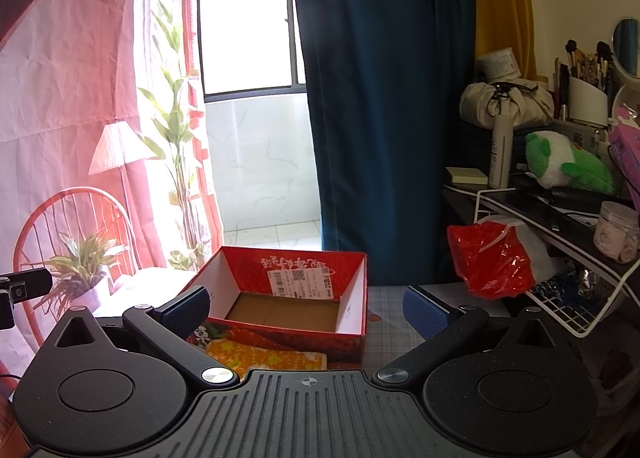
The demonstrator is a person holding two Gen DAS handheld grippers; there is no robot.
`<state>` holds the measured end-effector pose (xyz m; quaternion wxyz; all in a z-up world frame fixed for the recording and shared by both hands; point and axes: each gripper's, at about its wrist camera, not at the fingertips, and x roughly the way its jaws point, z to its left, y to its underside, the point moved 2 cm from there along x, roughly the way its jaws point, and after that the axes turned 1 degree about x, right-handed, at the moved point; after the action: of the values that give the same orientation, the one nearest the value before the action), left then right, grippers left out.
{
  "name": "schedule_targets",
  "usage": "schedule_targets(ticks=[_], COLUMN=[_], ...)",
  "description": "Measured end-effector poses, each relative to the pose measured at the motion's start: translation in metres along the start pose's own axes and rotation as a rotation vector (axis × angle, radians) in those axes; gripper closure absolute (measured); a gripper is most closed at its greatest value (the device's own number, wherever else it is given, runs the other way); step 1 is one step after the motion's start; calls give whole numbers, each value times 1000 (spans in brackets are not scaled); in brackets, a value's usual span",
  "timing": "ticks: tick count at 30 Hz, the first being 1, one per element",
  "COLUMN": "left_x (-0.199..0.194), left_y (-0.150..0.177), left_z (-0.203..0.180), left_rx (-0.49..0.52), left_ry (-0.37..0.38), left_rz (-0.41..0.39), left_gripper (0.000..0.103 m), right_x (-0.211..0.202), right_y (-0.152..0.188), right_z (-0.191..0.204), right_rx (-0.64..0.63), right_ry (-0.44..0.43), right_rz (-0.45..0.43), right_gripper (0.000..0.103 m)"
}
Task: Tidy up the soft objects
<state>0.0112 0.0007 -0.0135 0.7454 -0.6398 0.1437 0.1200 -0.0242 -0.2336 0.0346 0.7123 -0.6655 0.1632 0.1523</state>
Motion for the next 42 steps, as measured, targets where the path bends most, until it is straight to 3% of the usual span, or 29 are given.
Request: schedule_targets(ticks=[10, 14, 23, 29, 34, 42], left_x=[7, 16, 54, 83, 109, 131], left_y=[3, 10, 72, 122, 164, 204], left_z=[3, 6, 27, 30, 23, 11], left_rx=[-20, -28, -122, -97, -19, 44], left_ry=[21, 41, 170, 167, 156, 178], left_rz=[29, 61, 208, 334, 446, 560], left_gripper=[0, 0, 0, 0, 0, 0], right_x=[0, 1, 20, 47, 70, 95], right_y=[2, 8, 72, 128, 177, 211], right_z=[1, -2, -5, 0, 0, 0], right_rx=[10, 35, 22, -40, -97, -135], right_ry=[-11, -91, -226, -188, -85, -37], right_rz=[-5, -25, -14, 181, 345, 511], right_gripper=[0, 0, 0, 0, 0, 1])
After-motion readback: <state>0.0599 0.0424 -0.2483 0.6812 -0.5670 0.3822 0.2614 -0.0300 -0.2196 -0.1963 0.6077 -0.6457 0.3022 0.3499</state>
